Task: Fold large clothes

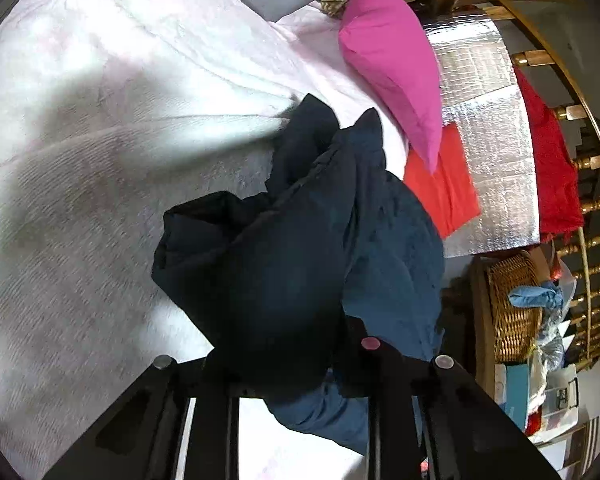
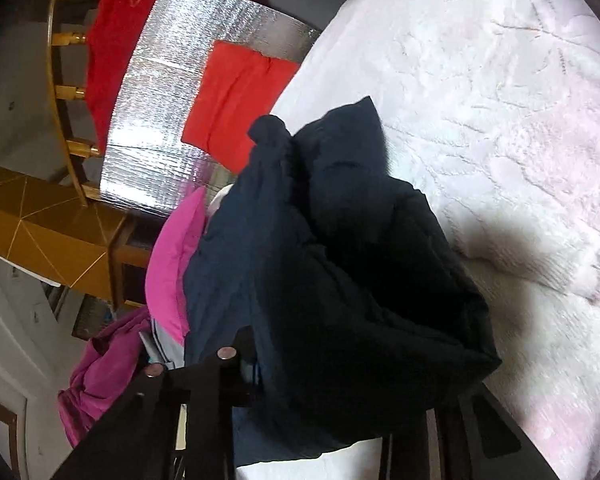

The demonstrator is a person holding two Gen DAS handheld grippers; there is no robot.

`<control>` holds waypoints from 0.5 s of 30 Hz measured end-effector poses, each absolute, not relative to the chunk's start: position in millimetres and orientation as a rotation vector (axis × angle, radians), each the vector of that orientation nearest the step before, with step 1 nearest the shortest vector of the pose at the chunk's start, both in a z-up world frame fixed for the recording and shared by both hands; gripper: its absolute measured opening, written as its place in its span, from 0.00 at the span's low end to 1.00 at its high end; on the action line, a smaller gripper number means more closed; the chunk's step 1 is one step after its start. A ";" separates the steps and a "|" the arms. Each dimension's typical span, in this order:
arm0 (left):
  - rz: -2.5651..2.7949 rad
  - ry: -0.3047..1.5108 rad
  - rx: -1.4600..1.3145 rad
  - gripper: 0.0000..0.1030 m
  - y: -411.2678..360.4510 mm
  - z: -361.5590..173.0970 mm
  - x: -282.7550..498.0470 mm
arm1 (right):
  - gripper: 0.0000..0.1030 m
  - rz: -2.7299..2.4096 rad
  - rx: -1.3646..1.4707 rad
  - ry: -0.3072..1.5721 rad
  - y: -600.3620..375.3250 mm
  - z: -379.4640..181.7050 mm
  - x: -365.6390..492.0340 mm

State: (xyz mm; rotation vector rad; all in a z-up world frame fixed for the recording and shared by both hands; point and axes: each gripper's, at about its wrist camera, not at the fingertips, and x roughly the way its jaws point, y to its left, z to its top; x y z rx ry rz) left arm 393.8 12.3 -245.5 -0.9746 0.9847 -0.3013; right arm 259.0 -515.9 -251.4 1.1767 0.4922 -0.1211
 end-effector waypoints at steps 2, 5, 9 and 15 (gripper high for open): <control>-0.317 0.997 -0.961 0.21 16.4 -241.7 378.4 | 0.32 -0.113 1.176 0.492 -511.6 -245.9 252.8; -0.330 1.011 -0.959 0.21 19.8 -248.3 375.8 | 0.32 -0.092 1.165 0.504 -511.8 -240.9 235.9; -0.320 1.031 -0.971 0.21 19.6 -257.2 380.1 | 0.32 -0.091 1.117 0.537 -503.3 -242.6 225.4; -0.285 1.086 -0.963 0.48 16.5 -271.6 388.1 | 0.46 -0.119 1.134 0.600 -508.7 -262.4 231.3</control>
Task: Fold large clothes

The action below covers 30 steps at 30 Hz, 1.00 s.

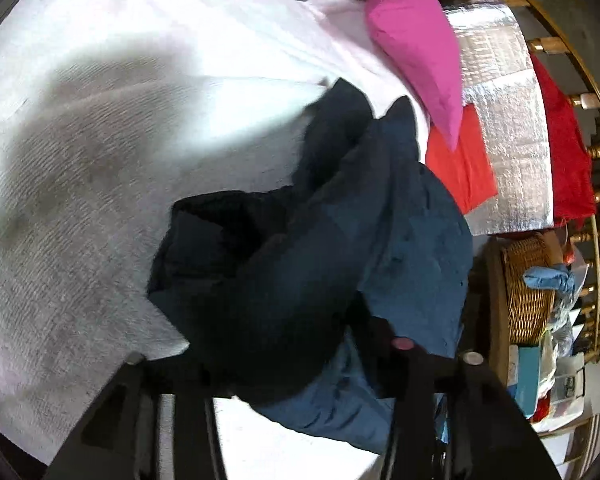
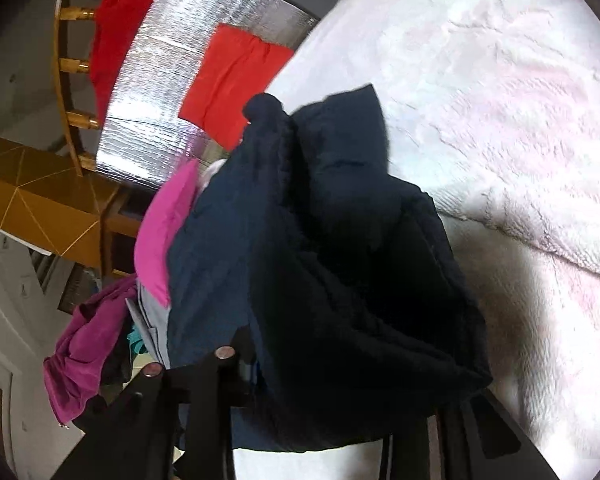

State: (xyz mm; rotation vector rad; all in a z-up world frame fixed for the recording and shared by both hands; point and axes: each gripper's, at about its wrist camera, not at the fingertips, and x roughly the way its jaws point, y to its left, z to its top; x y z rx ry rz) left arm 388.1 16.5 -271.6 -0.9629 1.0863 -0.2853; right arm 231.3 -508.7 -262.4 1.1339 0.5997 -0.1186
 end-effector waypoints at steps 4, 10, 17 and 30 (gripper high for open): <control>-0.262 1.096 -0.937 0.54 30.3 -263.9 375.6 | 0.57 -0.149 1.153 0.606 -511.0 -262.3 224.4; -0.170 0.985 -0.771 0.57 43.6 -223.0 350.5 | 0.69 -0.226 1.140 0.672 -511.6 -248.2 184.1; -0.053 0.723 -0.277 0.72 -0.5 -163.3 318.6 | 0.70 -0.315 0.840 0.635 -491.4 -198.7 152.4; -0.078 0.730 0.019 0.74 -69.9 -173.8 326.6 | 0.51 -0.267 0.503 0.801 -470.4 -206.6 237.6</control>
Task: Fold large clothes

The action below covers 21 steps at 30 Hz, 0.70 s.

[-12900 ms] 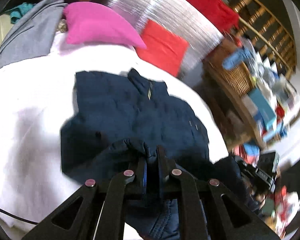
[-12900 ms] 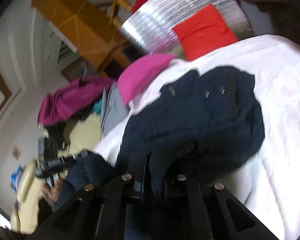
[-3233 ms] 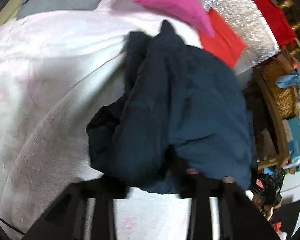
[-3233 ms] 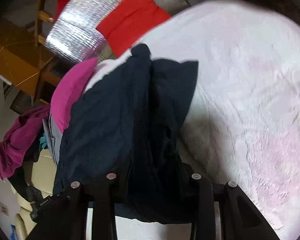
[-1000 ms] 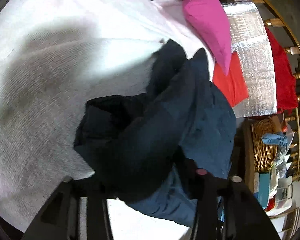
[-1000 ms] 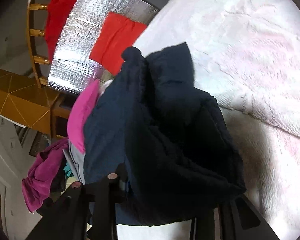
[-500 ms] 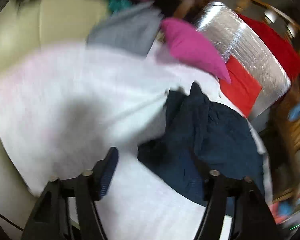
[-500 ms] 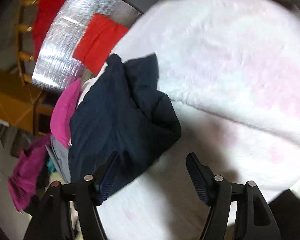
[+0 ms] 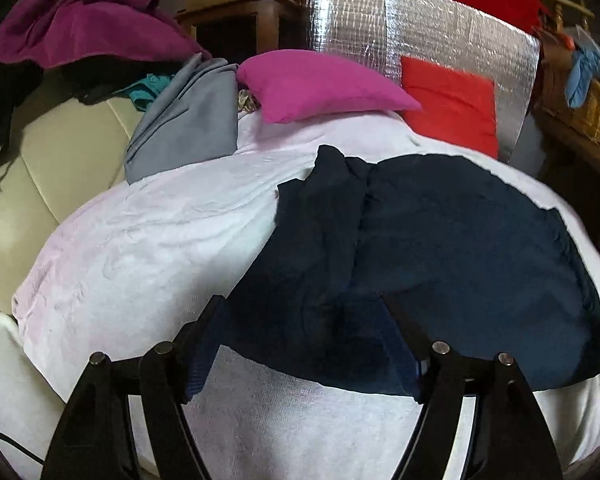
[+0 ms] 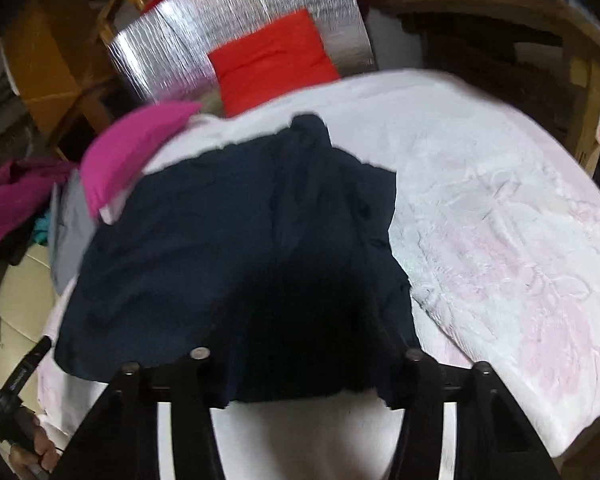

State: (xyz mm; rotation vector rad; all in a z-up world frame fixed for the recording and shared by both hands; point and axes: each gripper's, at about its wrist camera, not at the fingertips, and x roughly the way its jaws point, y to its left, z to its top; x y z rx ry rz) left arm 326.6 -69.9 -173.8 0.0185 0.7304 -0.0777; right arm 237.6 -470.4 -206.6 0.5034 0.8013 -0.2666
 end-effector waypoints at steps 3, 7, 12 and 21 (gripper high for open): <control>-0.074 0.734 0.043 0.74 -74.3 -176.1 328.0 | 0.51 -0.252 0.569 0.863 -479.6 -221.1 249.0; -0.071 0.743 0.060 0.74 -77.2 -178.7 331.7 | 0.51 -0.260 0.573 0.863 -477.5 -219.2 250.1; -0.062 0.735 0.073 0.74 -74.9 -177.3 331.8 | 0.53 -0.269 0.541 0.783 -469.7 -198.9 239.9; -0.057 0.758 0.097 0.74 -78.4 -181.5 335.3 | 0.53 -0.218 0.473 0.719 -446.3 -184.2 261.1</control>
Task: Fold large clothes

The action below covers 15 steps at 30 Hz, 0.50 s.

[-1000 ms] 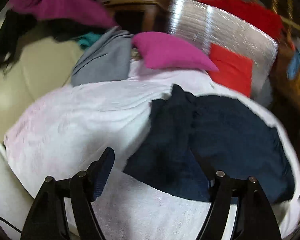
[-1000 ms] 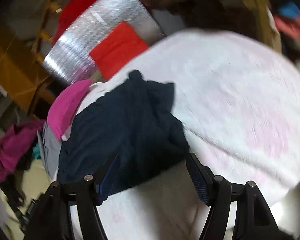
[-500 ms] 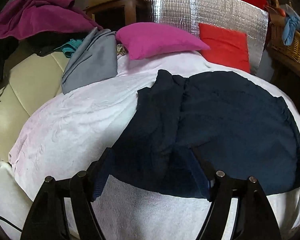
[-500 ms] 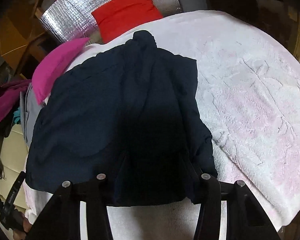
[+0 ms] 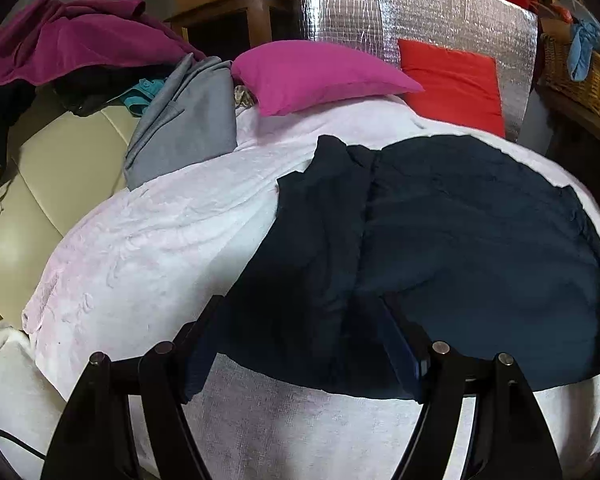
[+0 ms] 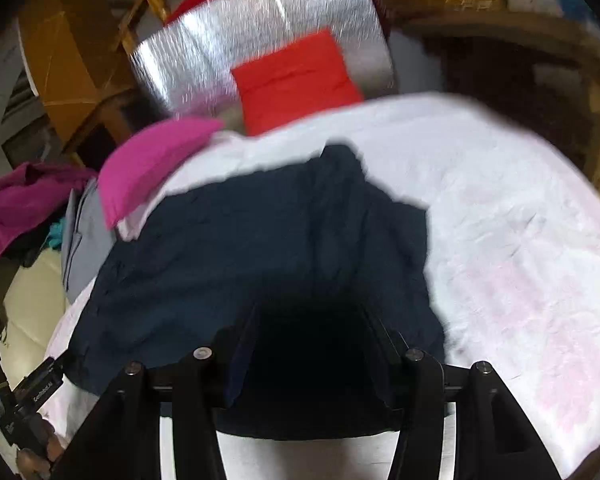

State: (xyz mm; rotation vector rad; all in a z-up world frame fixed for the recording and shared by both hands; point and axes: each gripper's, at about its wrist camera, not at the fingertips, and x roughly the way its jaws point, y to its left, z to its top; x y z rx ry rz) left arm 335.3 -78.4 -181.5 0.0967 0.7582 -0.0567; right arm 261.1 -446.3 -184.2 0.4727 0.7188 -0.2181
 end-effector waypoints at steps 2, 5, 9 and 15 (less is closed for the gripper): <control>-0.055 0.788 0.111 0.74 -79.6 -187.5 339.0 | 0.53 -0.226 0.498 0.794 -449.2 -200.9 272.4; -0.053 0.862 0.108 0.74 -79.2 -200.7 348.1 | 0.53 -0.233 0.509 0.802 -450.1 -203.4 274.7; -0.048 0.855 0.114 0.74 -77.2 -197.6 345.7 | 0.54 -0.243 0.492 0.736 -444.2 -191.9 256.0; -0.040 0.669 0.124 0.75 -68.7 -139.4 283.6 | 0.69 -0.287 0.354 0.643 -402.8 -151.4 202.4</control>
